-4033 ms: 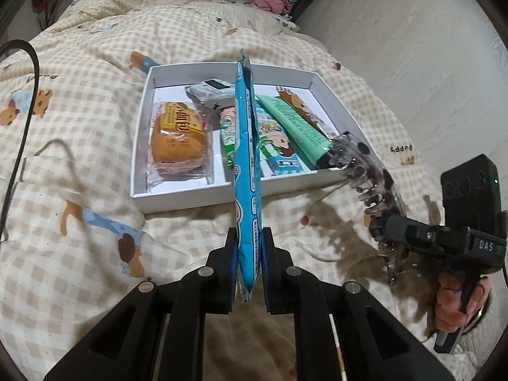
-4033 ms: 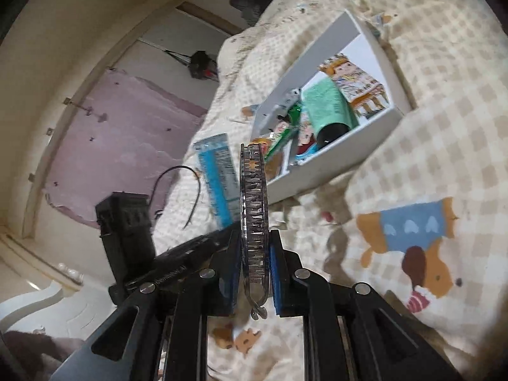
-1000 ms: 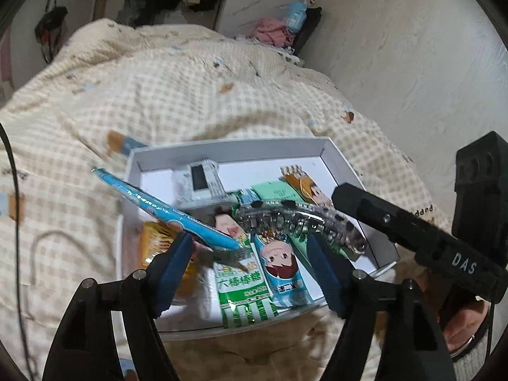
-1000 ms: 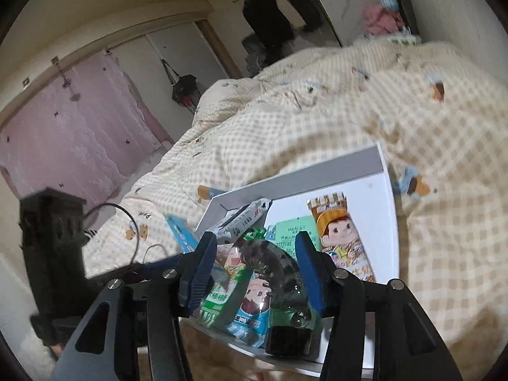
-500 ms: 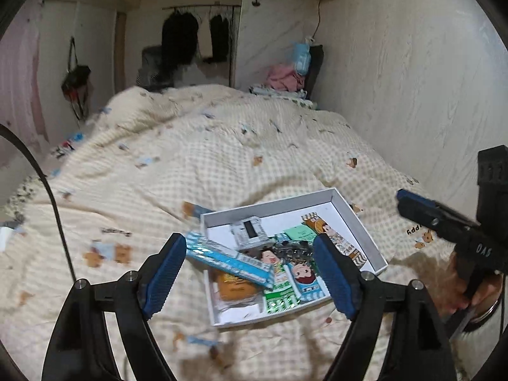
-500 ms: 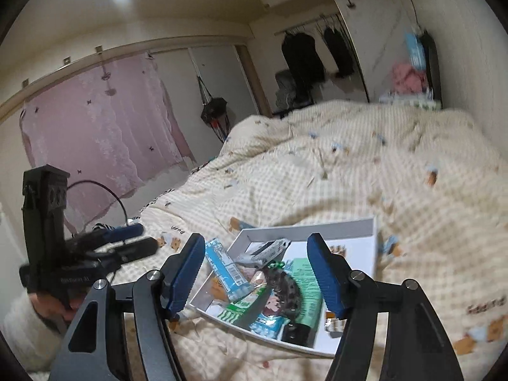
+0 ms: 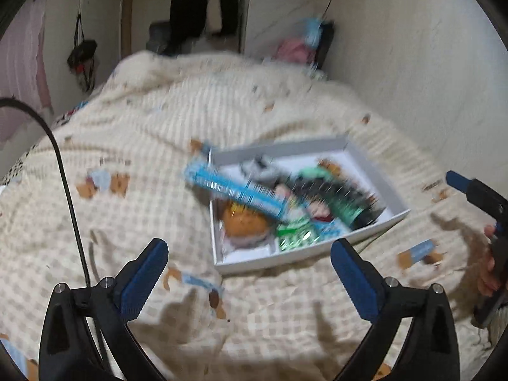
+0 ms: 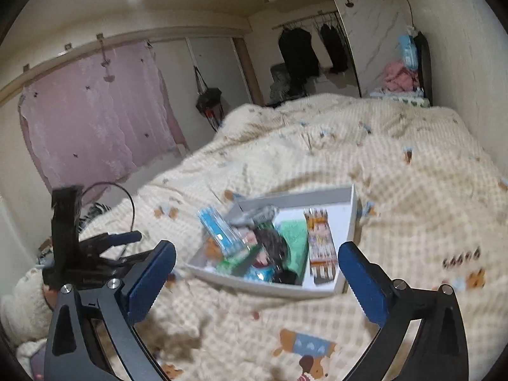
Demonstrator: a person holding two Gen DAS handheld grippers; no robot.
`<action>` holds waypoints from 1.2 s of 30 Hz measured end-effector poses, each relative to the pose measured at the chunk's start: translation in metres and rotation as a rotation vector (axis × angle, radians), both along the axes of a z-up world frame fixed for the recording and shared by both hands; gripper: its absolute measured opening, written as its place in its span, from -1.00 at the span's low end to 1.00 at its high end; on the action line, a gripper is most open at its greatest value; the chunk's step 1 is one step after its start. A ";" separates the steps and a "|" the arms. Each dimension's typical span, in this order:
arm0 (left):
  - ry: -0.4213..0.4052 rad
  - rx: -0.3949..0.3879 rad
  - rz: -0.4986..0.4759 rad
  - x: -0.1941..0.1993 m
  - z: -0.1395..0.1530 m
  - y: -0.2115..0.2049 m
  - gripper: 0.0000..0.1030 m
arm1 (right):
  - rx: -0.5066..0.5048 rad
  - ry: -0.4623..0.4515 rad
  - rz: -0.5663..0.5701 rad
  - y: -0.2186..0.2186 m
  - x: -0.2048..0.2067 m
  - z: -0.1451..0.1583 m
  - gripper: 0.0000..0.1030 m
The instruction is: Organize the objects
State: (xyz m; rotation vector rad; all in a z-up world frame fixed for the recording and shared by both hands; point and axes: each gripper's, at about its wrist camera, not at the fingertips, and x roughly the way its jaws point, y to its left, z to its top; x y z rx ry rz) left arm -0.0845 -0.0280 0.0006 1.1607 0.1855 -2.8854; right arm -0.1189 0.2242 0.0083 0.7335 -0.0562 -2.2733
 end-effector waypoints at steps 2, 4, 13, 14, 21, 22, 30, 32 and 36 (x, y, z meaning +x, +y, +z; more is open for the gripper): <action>-0.036 0.006 -0.006 -0.004 -0.009 0.001 0.99 | 0.050 -0.016 0.023 -0.011 -0.004 -0.009 1.00; -0.052 0.008 0.003 -0.004 -0.013 0.002 0.99 | 0.086 -0.013 0.049 -0.018 -0.003 -0.014 1.00; -0.031 0.018 -0.023 0.002 -0.010 0.005 0.99 | 0.110 0.000 0.068 -0.021 -0.001 -0.018 1.00; -0.026 0.015 -0.029 0.002 -0.009 0.006 0.99 | 0.110 -0.003 0.065 -0.021 -0.001 -0.018 1.00; -0.027 -0.028 -0.050 0.001 -0.011 0.014 0.99 | 0.111 -0.010 0.063 -0.020 -0.002 -0.018 1.00; -0.027 -0.029 -0.052 0.001 -0.011 0.014 0.99 | 0.112 -0.011 0.063 -0.020 -0.002 -0.018 1.00; -0.041 -0.021 -0.049 -0.001 -0.013 0.013 0.99 | 0.116 -0.017 0.062 -0.020 -0.003 -0.019 1.00; -0.047 -0.022 -0.050 -0.001 -0.014 0.013 0.99 | 0.119 -0.017 0.063 -0.021 -0.003 -0.020 1.00; -0.052 -0.025 -0.051 -0.001 -0.015 0.013 0.99 | 0.122 -0.019 0.064 -0.021 -0.003 -0.020 1.00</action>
